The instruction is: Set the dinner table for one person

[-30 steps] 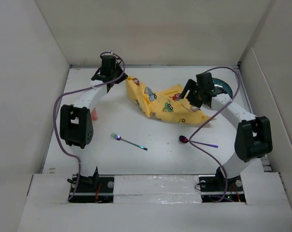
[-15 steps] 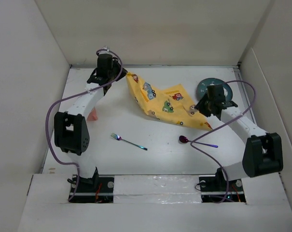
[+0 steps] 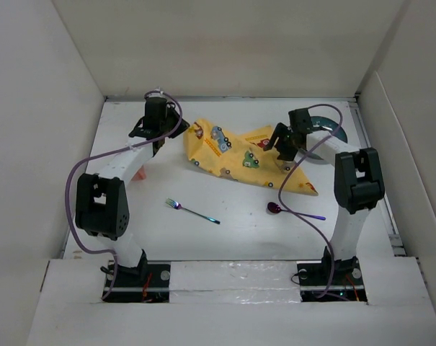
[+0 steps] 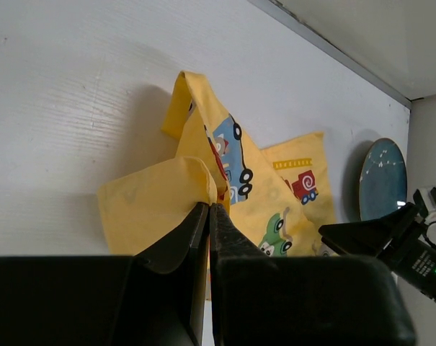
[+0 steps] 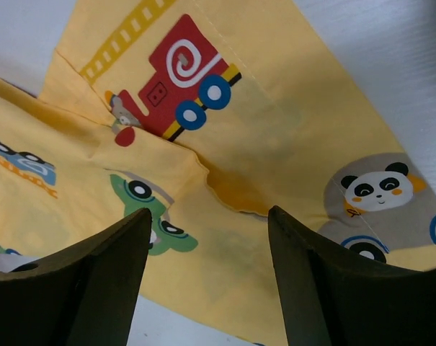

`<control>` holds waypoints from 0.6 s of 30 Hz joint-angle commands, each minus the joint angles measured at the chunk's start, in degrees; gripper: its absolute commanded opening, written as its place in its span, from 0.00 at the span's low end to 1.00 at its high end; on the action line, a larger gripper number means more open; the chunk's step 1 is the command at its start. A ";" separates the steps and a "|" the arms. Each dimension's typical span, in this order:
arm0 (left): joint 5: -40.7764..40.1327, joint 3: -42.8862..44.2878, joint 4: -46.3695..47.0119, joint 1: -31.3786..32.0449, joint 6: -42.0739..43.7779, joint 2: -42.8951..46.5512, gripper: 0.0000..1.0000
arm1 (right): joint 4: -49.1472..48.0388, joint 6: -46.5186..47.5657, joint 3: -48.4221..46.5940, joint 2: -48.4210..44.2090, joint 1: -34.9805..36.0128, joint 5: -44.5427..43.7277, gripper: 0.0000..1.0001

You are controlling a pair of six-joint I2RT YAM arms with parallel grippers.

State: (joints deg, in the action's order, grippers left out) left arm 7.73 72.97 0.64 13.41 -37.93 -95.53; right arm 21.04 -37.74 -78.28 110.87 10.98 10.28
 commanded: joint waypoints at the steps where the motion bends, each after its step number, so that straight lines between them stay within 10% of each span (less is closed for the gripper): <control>1: 0.97 -0.72 3.04 -0.05 1.11 4.47 0.00 | 0.06 0.47 -1.79 0.05 0.53 2.11 0.70; 12: 1.68 0.24 2.34 -0.05 1.19 2.89 0.00 | -1.09 2.84 -1.17 3.82 1.59 10.37 0.58; 16: 1.33 0.95 1.73 -0.05 1.11 3.06 0.00 | -2.75 3.02 -0.74 2.34 2.11 10.72 0.19; 18: 1.50 1.47 1.82 -0.05 0.76 3.33 0.00 | -5.21 3.11 0.23 -0.81 2.11 10.29 0.14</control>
State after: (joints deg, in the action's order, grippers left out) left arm 8.60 72.71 1.02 13.41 -37.54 -94.63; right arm 20.51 -35.64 -77.80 114.32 12.49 19.31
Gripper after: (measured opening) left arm 0.007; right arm 0.153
